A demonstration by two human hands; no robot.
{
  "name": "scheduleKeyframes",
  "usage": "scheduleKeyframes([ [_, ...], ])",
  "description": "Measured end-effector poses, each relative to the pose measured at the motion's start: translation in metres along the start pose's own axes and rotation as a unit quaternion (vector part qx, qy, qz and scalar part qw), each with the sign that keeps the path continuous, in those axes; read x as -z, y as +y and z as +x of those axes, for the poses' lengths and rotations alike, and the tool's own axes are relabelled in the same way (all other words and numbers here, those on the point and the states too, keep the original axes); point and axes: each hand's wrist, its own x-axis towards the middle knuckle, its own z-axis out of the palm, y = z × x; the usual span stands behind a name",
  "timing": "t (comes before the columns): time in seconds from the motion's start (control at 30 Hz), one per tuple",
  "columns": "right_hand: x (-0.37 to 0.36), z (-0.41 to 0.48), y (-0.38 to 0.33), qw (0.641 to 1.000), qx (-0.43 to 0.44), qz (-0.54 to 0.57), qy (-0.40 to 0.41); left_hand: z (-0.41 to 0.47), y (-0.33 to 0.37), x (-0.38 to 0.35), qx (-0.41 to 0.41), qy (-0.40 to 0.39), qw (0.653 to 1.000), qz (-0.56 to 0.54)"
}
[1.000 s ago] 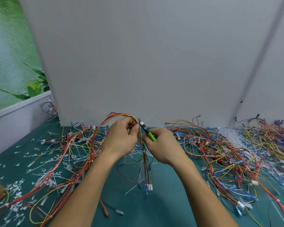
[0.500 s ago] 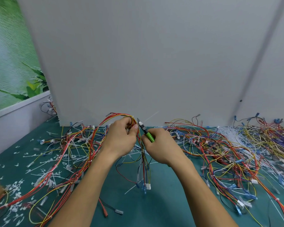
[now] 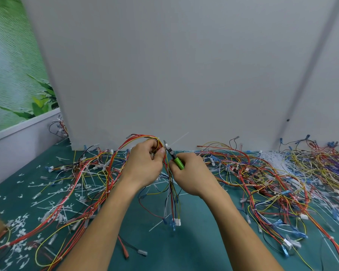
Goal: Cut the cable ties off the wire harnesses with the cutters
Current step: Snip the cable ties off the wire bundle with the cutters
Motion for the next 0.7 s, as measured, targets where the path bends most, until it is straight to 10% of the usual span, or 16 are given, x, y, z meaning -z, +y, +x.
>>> scheduleKeyframes([
  [0.7,-0.0011,-0.0003,-0.0012,1.0,-0.007,0.021,0.015,-0.0001,0.0001,0.0007,-0.003,0.0,1.0,-0.003],
])
